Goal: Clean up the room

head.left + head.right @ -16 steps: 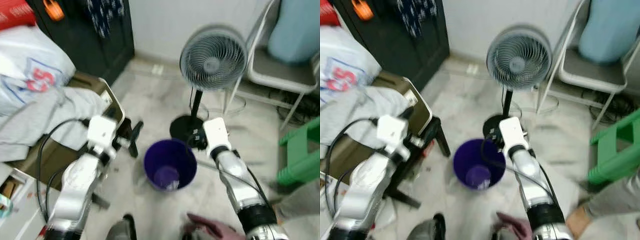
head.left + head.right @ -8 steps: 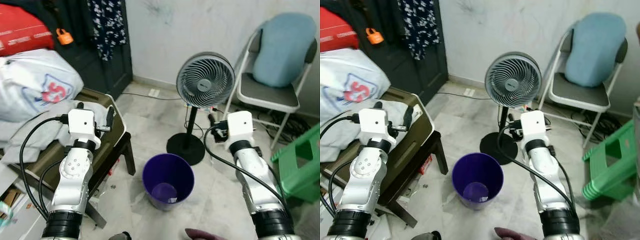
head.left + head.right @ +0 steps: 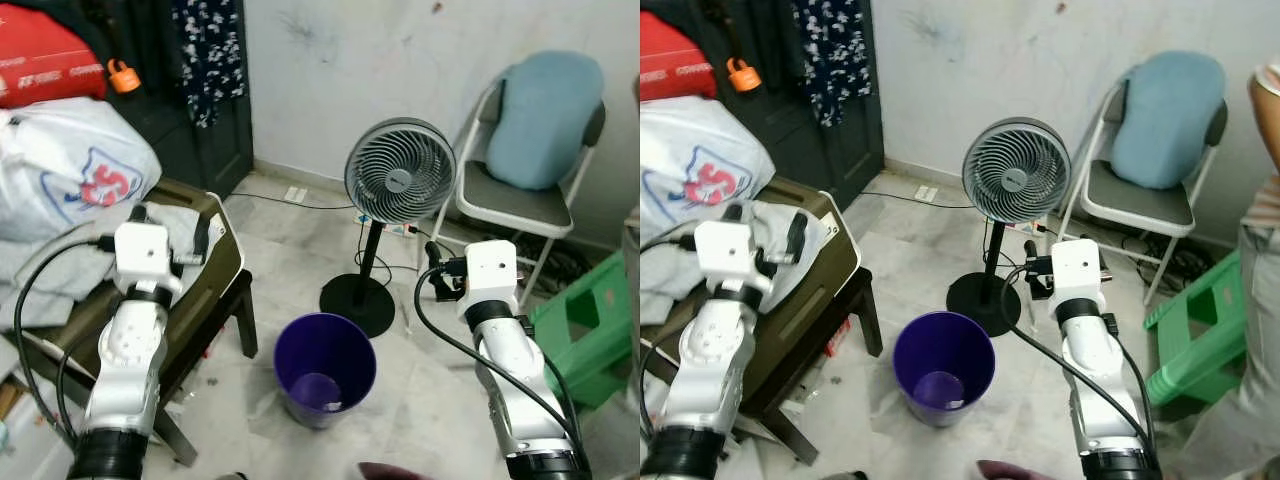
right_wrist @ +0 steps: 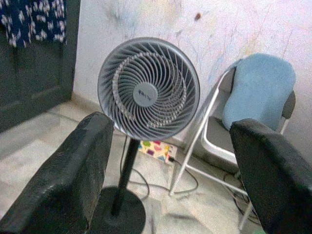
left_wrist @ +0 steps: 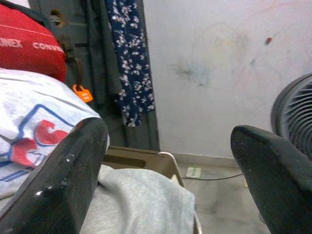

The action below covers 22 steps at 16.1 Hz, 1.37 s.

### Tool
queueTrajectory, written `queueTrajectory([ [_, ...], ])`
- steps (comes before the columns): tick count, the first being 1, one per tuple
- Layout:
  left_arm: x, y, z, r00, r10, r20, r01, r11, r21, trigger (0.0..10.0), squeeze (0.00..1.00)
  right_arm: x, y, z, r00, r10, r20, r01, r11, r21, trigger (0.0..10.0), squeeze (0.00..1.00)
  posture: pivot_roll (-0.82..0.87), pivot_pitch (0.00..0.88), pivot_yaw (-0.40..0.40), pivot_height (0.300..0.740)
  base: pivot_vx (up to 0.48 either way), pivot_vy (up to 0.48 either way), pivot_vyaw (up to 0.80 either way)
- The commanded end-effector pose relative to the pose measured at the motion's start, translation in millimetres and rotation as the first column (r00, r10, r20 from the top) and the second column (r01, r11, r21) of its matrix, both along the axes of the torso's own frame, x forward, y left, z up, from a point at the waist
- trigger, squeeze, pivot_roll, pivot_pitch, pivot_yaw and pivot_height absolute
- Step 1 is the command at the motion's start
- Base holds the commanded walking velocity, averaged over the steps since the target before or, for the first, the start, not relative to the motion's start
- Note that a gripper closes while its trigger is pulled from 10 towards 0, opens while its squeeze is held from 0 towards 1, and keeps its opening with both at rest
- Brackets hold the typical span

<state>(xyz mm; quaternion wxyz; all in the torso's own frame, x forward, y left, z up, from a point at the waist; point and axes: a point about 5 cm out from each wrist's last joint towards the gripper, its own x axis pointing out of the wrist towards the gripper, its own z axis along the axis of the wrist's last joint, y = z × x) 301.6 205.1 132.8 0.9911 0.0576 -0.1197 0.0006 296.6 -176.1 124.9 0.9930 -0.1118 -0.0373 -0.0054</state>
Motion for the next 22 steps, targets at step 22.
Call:
queueTrajectory([
  [22,-43.1,-46.6,-9,0.925,-0.368,-0.1,0.363,0.93,-0.06,10.0,0.0,-28.3,8.4,16,0.998,0.005,0.07,-0.005,1.0,0.007,10.0,0.0,-0.13,0.025,0.009,0.74,0.0,0.0,0.33],
])
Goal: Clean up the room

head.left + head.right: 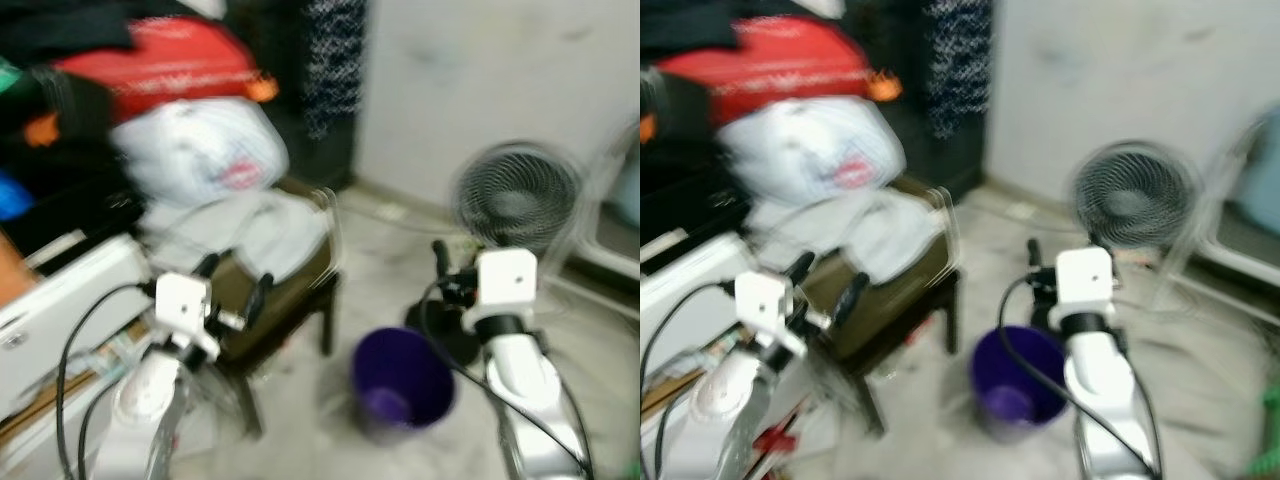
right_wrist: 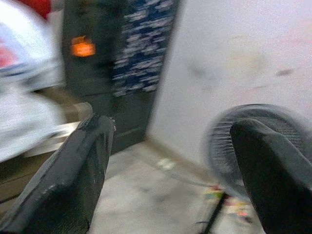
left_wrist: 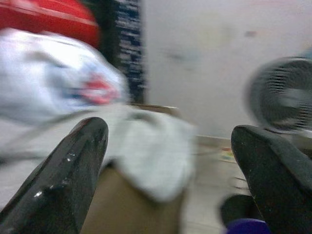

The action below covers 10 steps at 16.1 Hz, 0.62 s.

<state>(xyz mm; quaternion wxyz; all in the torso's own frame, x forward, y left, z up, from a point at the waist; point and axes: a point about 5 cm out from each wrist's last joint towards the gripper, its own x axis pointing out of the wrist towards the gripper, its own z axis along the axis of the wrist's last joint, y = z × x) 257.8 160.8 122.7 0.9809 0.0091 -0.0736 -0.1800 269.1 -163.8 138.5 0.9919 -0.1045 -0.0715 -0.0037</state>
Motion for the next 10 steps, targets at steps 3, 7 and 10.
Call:
queueTrajectory([
  [3,0.5,-0.8,0.3,0.999,0.048,0.001,-0.048,0.997,0.059,10.0,0.0,-1.0,-4.9,1.9,1.0,-0.009,-0.004,0.009,1.0,0.002,10.0,0.0,-0.12,0.038,0.016,0.74,0.0,0.0,0.8],
  [7,-0.6,1.3,0.4,0.996,0.084,0.011,-0.085,0.993,0.086,10.0,0.0,-2.2,-2.8,2.8,1.0,-0.011,-0.005,0.011,1.0,0.006,10.0,0.0,-0.12,0.042,0.02,0.74,0.0,0.0,0.8],
  [10,-4.4,5.5,-3.1,0.994,0.109,-0.001,-0.109,0.991,0.08,10.0,0.0,-6.1,-1.6,4.7,1.0,-0.009,0.0,0.009,1.0,0.006,10.0,0.0,-0.13,0.036,0.02,0.74,0.0,0.0,0.8],
])
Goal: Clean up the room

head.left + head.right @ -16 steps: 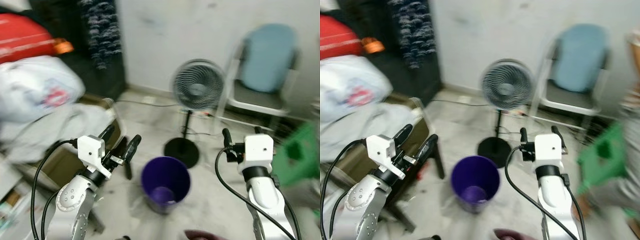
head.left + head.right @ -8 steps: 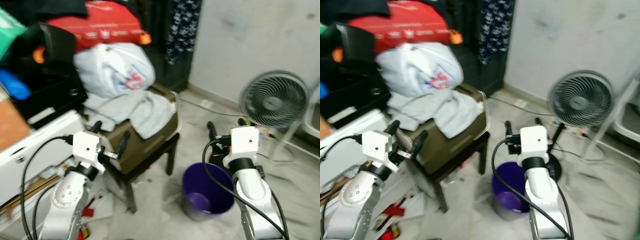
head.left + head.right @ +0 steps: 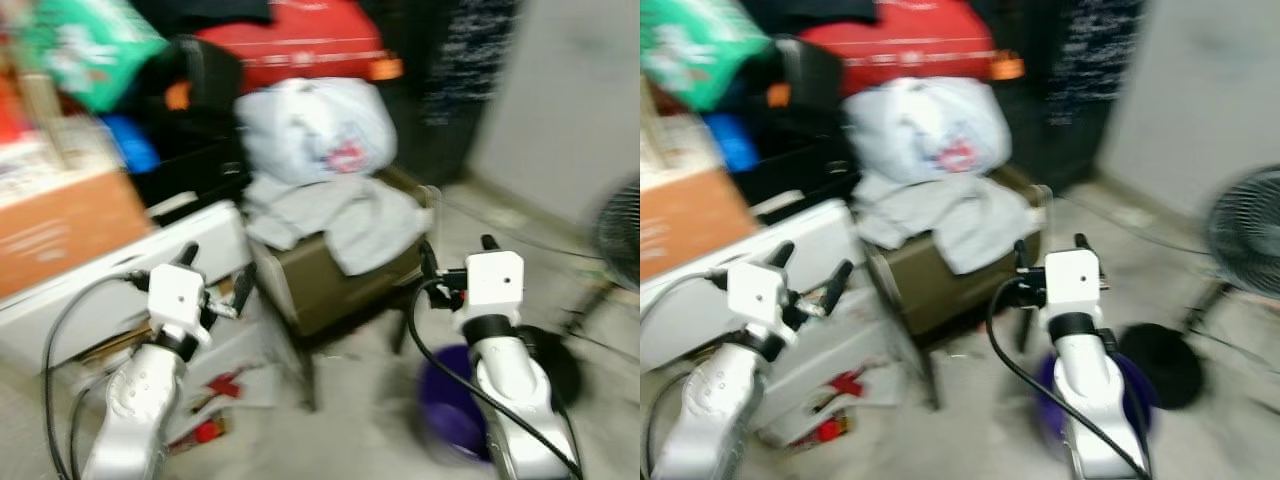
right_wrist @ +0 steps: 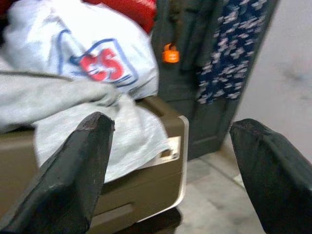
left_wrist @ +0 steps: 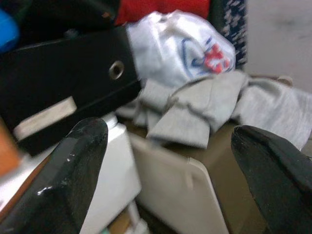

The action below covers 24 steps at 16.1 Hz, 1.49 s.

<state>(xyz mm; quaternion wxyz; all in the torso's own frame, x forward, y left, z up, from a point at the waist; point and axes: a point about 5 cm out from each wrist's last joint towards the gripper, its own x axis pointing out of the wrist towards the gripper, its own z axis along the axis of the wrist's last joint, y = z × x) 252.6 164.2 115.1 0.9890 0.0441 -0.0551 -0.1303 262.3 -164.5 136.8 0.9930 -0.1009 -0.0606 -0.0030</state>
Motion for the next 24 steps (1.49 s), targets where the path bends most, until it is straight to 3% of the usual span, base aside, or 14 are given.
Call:
queueTrajectory([
  [1,-1.5,3.8,4,1.0,0.012,0.015,-0.012,1.0,0.015,10.0,0.0,-2.9,-2.0,6,1.0,-0.009,0.019,0.009,1.0,-0.004,10.0,0.0,-0.13,0.036,0.02,0.74,0.0,0.0,0.8],
  [6,-22.4,19.1,-5,0.995,0.101,-0.01,-0.1,0.994,0.052,10.0,0.0,-32.2,-21.8,-18,0.996,-0.038,-0.084,0.033,0.997,-0.064,10.0,0.0,-0.1,0.035,-0.012,0.74,0.0,0.0,0.8],
  [9,-29.3,18.5,-5,0.992,0.128,-0.011,-0.127,0.989,0.073,10.0,0.0,-31.2,-28.1,-21,0.993,-0.054,-0.101,0.046,0.996,-0.082,10.0,0.0,-0.09,0.042,-0.029,0.74,0.0,0.0,0.8],
  [13,-30.9,32.6,-11,0.99,0.133,-0.038,-0.129,0.987,0.1,10.0,0.0,-29.5,-41.3,-28,0.985,-0.127,-0.117,0.115,0.988,-0.099,10.0,0.0,-0.09,0.057,-0.008,0.74,0.0,0.0,0.74],
  [16,-39.2,31.1,-16,0.995,-0.007,-0.103,0.02,0.992,0.123,10.0,0.0,-36.1,-61.6,-40,0.96,-0.223,-0.167,0.208,0.973,-0.1,10.0,0.0,-0.08,0.063,-0.002,0.74,0.0,0.0,0.0],
  [19,-59.2,51.0,-36,0.98,0.015,-0.199,0.013,0.991,0.136,10.0,0.0,-41.5,-87.8,-60,0.911,-0.335,-0.239,0.315,0.942,-0.118,10.0,0.0,-0.07,0.066,-0.005,0.74,0.0,0.0,0.0],
  [21,-65.6,55.7,-42,0.974,0.007,-0.226,0.024,0.99,0.136,10.0,0.0,-44.1,-96.4,-68,0.892,-0.368,-0.264,0.346,0.93,-0.128,10.0,0.0,-0.07,0.065,-0.005,0.74,0.0,0.0,0.0],
  [23,-88.8,68.2,-63,0.944,-0.004,-0.329,0.051,0.99,0.134,10.0,0.0,-54.7,-114.6,-92,0.836,-0.431,-0.341,0.39,0.902,-0.184,10.0,0.0,-0.06,0.064,-0.006,0.74,0.0,0.0,0.0],
  [24,-100.4,77.6,-74,0.922,0.016,-0.386,0.042,0.989,0.143,10.0,0.0,-60.2,-116.1,-105,0.822,-0.419,-0.387,0.369,0.908,-0.2,10.0,0.0,-0.06,0.064,-0.007,0.74,0.0,0.0,0.0],
])
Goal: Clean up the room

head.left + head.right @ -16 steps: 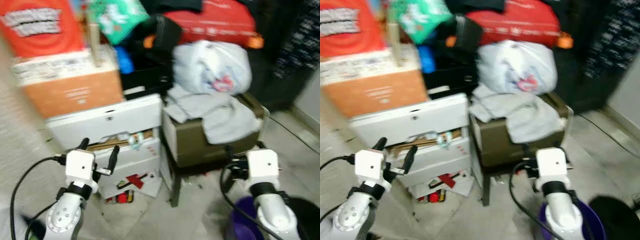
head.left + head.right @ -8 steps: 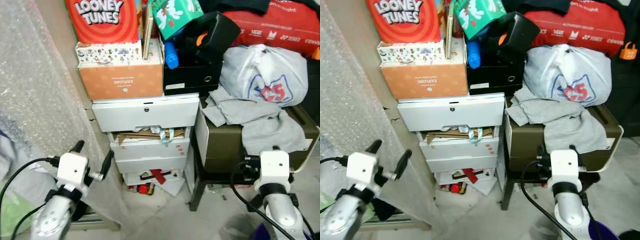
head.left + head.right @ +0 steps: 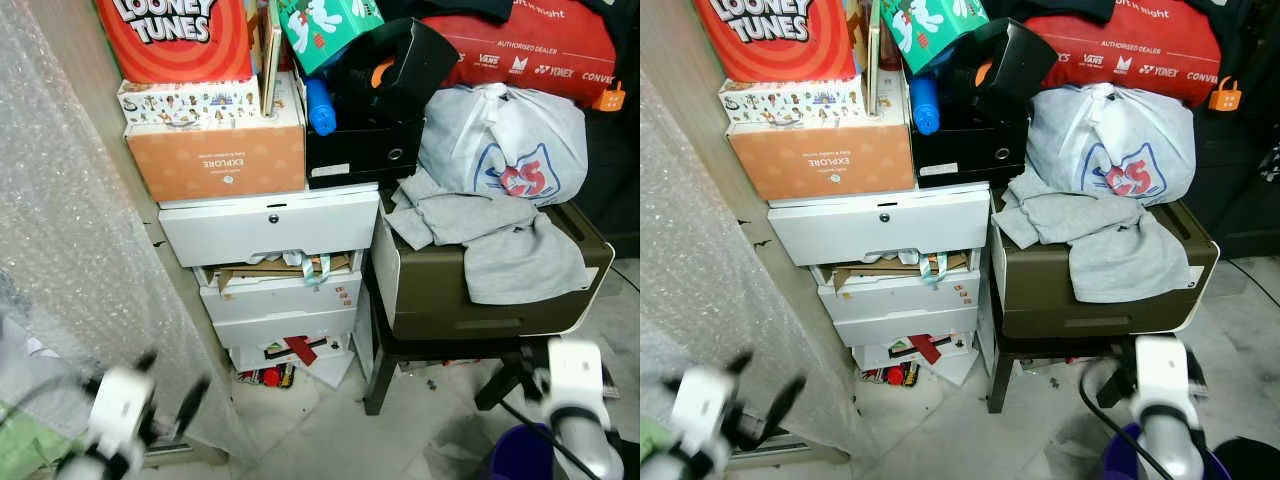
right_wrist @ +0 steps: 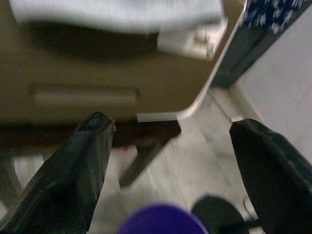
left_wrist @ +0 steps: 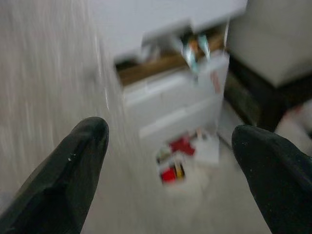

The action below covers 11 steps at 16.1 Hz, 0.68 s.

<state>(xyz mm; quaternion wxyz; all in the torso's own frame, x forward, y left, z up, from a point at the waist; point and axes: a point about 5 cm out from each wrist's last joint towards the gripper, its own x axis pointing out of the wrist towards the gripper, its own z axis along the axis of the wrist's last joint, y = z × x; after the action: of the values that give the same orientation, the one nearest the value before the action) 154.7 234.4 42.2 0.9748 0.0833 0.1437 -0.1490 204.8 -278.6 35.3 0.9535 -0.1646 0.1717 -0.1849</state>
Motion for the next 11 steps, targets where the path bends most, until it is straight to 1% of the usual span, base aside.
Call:
queueTrajectory([
  [1,-7.0,11.3,-7,0.999,0.014,-0.037,-0.013,0.999,0.031,10.0,0.0,-5.3,-2.7,-8,1.0,0.001,-0.029,-0.001,1.0,-0.001,10.0,0.0,-0.05,0.064,-0.008,0.74,0.0,0.0,0.0],
  [2,-11.6,14.4,-13,0.997,0.021,-0.074,-0.02,0.999,0.027,10.0,0.0,-7.3,-2.2,-13,0.999,0.009,-0.051,-0.009,1.0,0.004,10.0,0.0,-0.05,0.063,-0.01,0.74,0.0,0.0,0.0],
  [3,-21.0,19.0,-24,0.989,0.014,-0.144,-0.011,1.0,0.026,10.0,0.0,-11.3,-0.8,-24,0.995,0.023,-0.094,-0.021,1.0,0.015,10.0,0.0,-0.05,0.064,-0.01,0.74,0.0,0.0,0.0],
  [4,-30.7,23.9,-34,0.977,0.016,-0.211,-0.01,0.999,0.033,10.0,0.0,-17.0,1.6,-38,0.985,0.043,-0.165,-0.036,0.998,0.045,10.0,0.0,-0.05,0.063,-0.01,0.74,0.0,0.0,0.0],
  [5,-40.4,29.3,-44,0.96,0.027,-0.28,-0.02,0.999,0.027,10.0,0.0,-23.2,1.4,-51,0.976,0.04,-0.214,-0.026,0.997,0.07,10.0,0.0,-0.05,0.063,-0.01,0.74,0.0,0.0,0.0],
  [6,-44.4,33.0,-51,0.948,0.03,-0.316,-0.016,0.999,0.046,10.0,0.0,-27.3,2.2,-61,0.966,0.041,-0.254,-0.016,0.995,0.1,10.0,0.0,-0.05,0.063,-0.01,0.74,0.0,0.0,0.0],
  [7,-46.5,35.0,-54,0.942,0.033,-0.334,-0.015,0.998,0.057,10.0,0.0,-29.8,3.2,-66,0.96,0.041,-0.276,-0.007,0.992,0.122,10.0,0.0,-0.05,0.063,-0.01,0.74,0.0,0.0,0.0],
  [8,-45.7,51.4,-71,0.919,0.113,-0.377,-0.056,0.986,0.158,10.0,0.0,-42.6,18.2,-92,0.919,0.118,-0.376,-0.012,0.962,0.273,10.0,0.0,-0.05,0.045,-0.01,0.74,0.0,0.0,0.0],
  [9,-44.7,53.1,-73,0.916,0.123,-0.381,-0.062,0.984,0.169,10.0,0.0,-46.0,19.9,-97,0.908,0.12,-0.401,-0.005,0.961,0.278,10.0,0.0,-0.05,0.045,-0.01,0.74,0.0,0.0,0.0],
  [10,-41.6,56.9,-78,0.907,0.148,-0.394,-0.073,0.977,0.199,10.0,0.0,-52.4,22.6,-105,0.891,0.112,-0.44,0.033,0.951,0.308,10.0,0.0,-0.05,0.032,-0.007,0.74,0.0,0.0,0.0],
  [11,-32.6,59.9,-81,0.902,0.185,-0.389,-0.11,0.972,0.208,10.0,0.0,-59.1,29.7,-114,0.864,0.137,-0.484,0.035,0.944,0.328,10.0,0.0,-0.06,0.013,-0.002,0.74,0.0,0.0,0.0],
])
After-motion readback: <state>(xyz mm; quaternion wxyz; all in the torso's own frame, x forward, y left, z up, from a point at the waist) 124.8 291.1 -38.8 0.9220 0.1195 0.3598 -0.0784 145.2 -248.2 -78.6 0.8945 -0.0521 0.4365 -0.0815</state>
